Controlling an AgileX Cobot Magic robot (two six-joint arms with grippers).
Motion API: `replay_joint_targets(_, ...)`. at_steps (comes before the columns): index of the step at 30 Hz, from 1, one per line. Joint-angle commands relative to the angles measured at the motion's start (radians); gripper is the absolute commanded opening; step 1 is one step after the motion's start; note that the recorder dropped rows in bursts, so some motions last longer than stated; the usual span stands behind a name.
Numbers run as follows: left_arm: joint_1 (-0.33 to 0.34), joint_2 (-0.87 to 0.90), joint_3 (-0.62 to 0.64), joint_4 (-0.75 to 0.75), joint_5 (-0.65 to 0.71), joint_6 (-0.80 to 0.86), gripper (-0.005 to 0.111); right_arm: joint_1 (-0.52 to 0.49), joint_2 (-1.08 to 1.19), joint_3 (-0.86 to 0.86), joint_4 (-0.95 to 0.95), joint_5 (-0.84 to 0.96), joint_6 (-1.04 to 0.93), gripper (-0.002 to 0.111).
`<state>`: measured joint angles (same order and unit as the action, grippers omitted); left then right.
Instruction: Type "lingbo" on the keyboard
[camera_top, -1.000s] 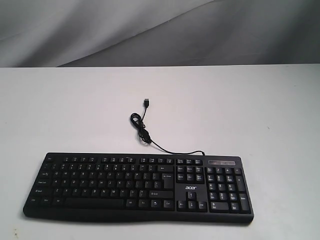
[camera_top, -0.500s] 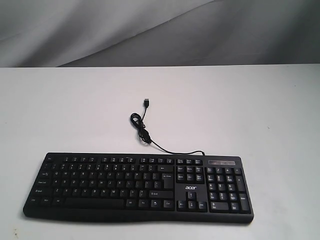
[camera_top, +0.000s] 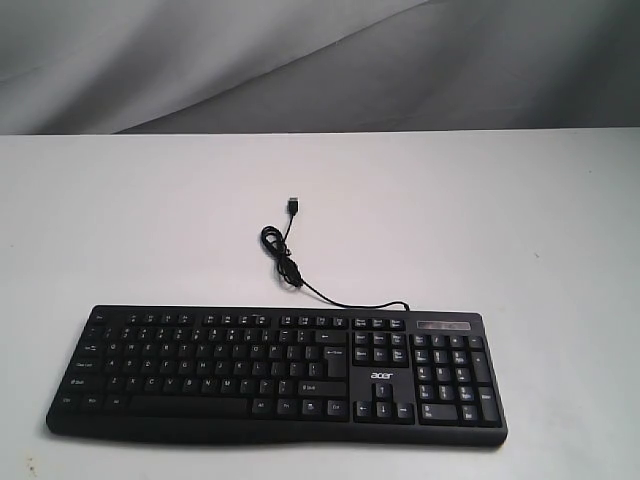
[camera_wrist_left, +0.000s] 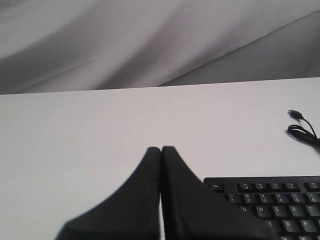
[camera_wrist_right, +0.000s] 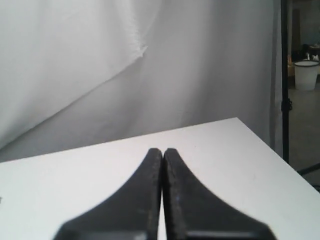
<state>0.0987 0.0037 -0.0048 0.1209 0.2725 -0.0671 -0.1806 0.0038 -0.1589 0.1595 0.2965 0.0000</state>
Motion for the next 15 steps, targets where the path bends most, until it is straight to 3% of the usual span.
replay_joint_targets(1,0.001,-0.004,0.005,-0.004,-0.007,-0.002,0.001,-0.006,-0.004,0.124,-0.030,-0.076,0.000,0.000)
replay_joint_targets(15,0.001,-0.004,0.005,-0.004,-0.007,-0.002,0.001,0.052,-0.004,0.159,-0.062,0.041,-0.060,0.000)
